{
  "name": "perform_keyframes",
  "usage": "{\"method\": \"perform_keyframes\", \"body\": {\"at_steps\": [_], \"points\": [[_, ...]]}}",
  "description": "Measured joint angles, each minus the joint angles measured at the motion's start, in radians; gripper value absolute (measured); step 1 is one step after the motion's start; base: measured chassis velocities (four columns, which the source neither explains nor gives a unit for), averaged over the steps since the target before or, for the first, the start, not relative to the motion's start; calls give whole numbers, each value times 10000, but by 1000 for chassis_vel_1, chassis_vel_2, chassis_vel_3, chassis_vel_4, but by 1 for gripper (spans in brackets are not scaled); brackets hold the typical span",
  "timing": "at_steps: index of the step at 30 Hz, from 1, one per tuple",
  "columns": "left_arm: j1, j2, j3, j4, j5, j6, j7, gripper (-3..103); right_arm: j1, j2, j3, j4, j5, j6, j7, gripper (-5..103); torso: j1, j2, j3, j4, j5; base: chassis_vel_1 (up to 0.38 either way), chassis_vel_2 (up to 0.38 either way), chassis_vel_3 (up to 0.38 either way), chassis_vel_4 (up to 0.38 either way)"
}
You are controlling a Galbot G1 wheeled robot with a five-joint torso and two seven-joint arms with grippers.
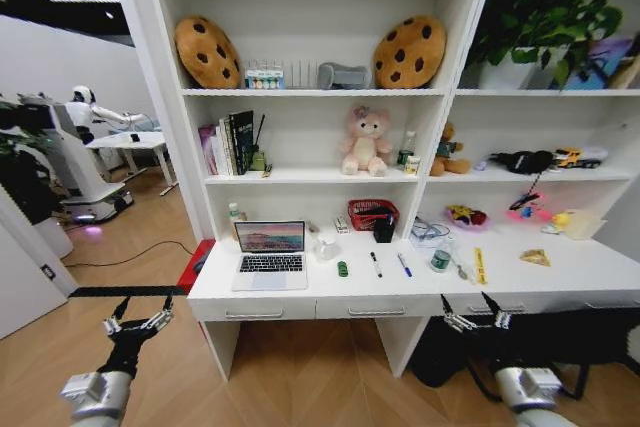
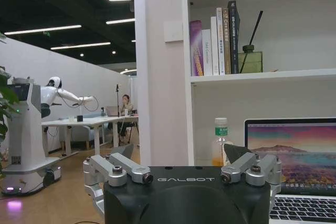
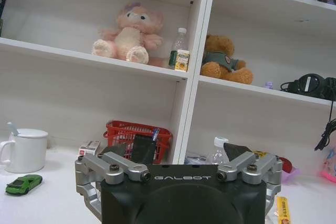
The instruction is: Organize the objects on the table.
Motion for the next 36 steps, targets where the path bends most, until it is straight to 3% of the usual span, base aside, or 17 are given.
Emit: {"method": "perform_keyframes", "body": {"at_steps": [12,18,36], "points": [[7,-32,18,-18,-1,14,-57,95,19,-54,-8,55,26,0,-6,100,-1,0,0,1,2,-116,110,105,-100],[2,-48,15,-33,-78,71,-108,100,13,-24,-45,79,5,-6,-12,100,0,0,0,0,0,-123,122,128,-128],[-42,-105,27,84,-83,60,-102,100,198,74,-228,-141,-62,-18,-16,100,2,-1,0,0,0,-124,128,122,-128]]}}
